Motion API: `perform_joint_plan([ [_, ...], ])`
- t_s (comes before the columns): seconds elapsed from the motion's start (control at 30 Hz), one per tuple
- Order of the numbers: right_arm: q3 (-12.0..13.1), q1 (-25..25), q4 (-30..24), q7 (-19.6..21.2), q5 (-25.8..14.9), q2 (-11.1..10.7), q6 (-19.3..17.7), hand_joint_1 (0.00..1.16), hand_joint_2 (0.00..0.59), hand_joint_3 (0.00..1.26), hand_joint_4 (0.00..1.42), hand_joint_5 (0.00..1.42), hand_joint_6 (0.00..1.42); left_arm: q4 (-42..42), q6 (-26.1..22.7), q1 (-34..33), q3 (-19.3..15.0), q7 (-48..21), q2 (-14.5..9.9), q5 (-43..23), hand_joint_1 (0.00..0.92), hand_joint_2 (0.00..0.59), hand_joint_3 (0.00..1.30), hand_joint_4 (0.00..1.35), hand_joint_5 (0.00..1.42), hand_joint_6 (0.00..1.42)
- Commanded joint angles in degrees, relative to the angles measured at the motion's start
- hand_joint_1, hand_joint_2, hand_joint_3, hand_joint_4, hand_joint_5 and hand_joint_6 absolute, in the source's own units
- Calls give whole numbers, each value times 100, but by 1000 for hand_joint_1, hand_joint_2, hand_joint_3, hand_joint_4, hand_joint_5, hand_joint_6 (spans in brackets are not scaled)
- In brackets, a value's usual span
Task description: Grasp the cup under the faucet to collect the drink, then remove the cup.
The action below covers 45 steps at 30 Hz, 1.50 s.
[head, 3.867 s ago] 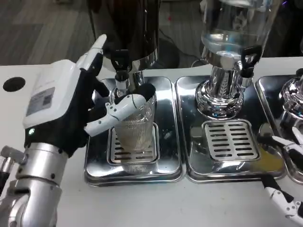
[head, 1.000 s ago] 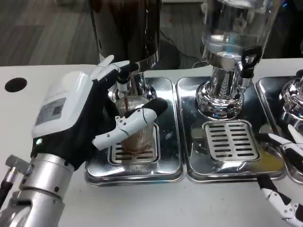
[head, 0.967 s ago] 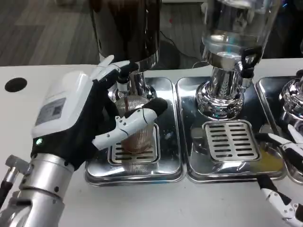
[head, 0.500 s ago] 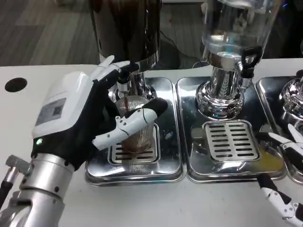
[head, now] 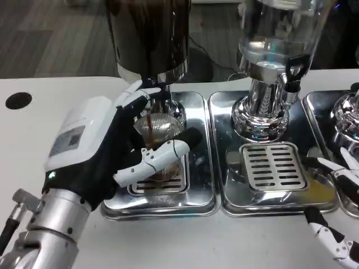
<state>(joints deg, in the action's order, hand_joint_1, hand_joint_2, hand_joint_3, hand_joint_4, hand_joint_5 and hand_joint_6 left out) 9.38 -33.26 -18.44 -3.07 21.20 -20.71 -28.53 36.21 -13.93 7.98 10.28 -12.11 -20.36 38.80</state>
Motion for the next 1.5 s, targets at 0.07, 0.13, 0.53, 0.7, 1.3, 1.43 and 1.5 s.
perform_joint_plan([
  [0.07,-11,-15,-75,-33,-18,24,37,588,400,209,0,0,0,-208,-121,168,142,-377,-78,-28,20,80,273,212,757,915],
  [0.13,-10,-15,-73,-33,-19,25,39,586,398,209,0,0,0,-207,-122,167,143,-380,-79,-27,20,80,273,212,757,915],
  [0.53,-38,41,-78,-50,-7,15,92,577,394,212,0,0,0,-222,-89,182,82,-338,-76,-76,20,80,273,212,757,915],
  [0.7,-39,69,-94,-47,-6,0,125,575,394,212,0,0,0,-217,-74,166,61,-336,-78,-85,20,80,273,212,757,915],
  [1.3,-80,111,-89,-66,3,2,192,572,394,220,0,0,0,-288,846,322,-400,484,112,-617,0,59,2,33,690,914],
  [1.43,-96,137,-59,-80,1,1,198,572,394,220,0,0,0,-271,1067,354,-605,669,166,-765,0,49,0,0,684,914],
  [1.5,-99,162,-61,-86,-4,-2,208,572,394,220,0,0,0,-263,1128,375,-660,708,190,-779,0,48,0,0,684,901],
])
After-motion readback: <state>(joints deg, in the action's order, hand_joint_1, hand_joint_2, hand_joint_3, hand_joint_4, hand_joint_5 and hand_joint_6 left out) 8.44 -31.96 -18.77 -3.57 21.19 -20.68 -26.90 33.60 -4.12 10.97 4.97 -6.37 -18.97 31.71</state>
